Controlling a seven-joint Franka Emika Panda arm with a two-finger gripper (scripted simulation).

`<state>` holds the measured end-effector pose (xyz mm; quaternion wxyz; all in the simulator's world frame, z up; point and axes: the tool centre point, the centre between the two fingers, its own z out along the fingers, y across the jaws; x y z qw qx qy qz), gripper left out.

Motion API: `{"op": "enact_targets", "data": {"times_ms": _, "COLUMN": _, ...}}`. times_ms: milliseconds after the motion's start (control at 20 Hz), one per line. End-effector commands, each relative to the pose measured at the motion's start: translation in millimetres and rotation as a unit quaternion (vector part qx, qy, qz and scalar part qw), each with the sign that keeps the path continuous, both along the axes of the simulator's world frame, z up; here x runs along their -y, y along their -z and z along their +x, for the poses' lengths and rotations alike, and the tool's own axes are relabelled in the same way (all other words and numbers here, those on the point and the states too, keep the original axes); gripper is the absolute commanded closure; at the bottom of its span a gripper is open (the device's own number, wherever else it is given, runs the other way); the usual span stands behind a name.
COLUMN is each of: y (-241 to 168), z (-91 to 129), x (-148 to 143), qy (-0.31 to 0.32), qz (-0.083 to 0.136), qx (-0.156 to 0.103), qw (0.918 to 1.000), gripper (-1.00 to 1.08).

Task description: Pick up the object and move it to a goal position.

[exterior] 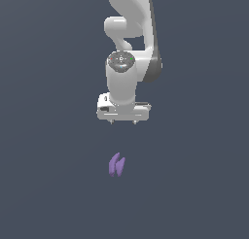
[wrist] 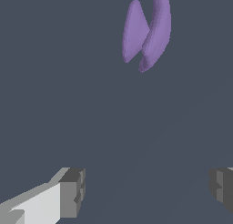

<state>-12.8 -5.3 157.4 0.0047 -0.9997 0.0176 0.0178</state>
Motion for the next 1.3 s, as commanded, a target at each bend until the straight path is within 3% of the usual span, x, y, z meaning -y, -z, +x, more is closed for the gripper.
{"op": "enact_targets", "data": {"times_ms": 0, "y": 0.0, "z": 0.0, "x": 0.0, "qy": 0.000, "qz": 0.000, "qx": 0.000, "qw": 1.0000, "gripper": -0.92}}
{"op": "enact_targets", "data": {"times_ms": 450, "y": -9.0, "z": 0.6, "x": -22.0, "qy": -0.020, "qz": 0.005, "qx": -0.001, "qw": 0.9998, "gripper": -0.92}}
{"op": "enact_targets", "data": {"times_ms": 800, "y": -9.1, "z": 1.8, "x": -22.1, "qy": -0.019, "qz": 0.005, "qx": -0.001, "qw": 0.9998, "gripper": -0.92}}
{"op": "enact_targets", "data": {"times_ms": 1250, "y": -5.2, "z": 22.5, "x": -16.7, "qy": -0.003, "qz": 0.004, "qx": 0.001, "qw": 1.0000, "gripper": -0.92}}
